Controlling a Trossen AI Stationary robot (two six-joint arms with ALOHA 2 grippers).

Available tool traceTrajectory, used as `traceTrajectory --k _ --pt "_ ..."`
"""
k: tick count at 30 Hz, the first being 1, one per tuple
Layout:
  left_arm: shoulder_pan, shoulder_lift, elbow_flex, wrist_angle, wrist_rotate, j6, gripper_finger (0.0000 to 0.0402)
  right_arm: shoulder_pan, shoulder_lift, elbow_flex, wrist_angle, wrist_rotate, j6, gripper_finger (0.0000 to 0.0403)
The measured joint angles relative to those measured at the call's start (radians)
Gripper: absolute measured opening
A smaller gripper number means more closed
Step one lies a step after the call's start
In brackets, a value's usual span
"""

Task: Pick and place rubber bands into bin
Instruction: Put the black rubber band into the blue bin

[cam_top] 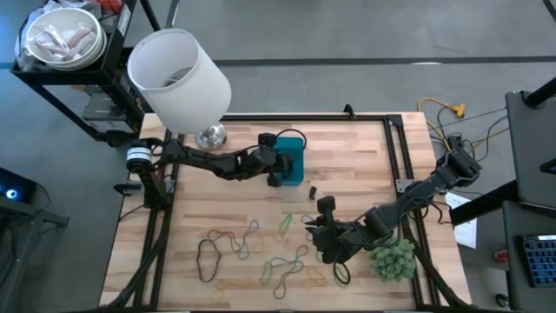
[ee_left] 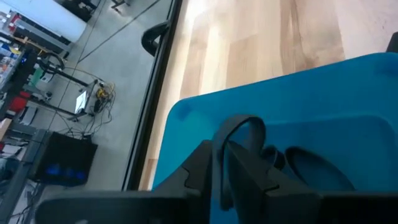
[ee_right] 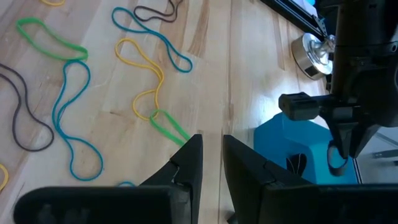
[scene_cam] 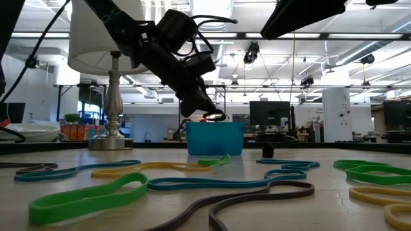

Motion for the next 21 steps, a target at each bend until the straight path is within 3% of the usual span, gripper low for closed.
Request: traceTrajectory --k 10,21 --pt "-0.009 -0.016 0.0 -0.022 -0.044 0.0 0.007 -0.001 0.0 -0.018 -0.001 0.0 0.05 0.0057" --pt "-0.174 -0.217 -0.008 -0.414 -0.162 -0.081 0.007 -0.082 0.0 -0.17 -0.001 0.0 0.119 0.0057"
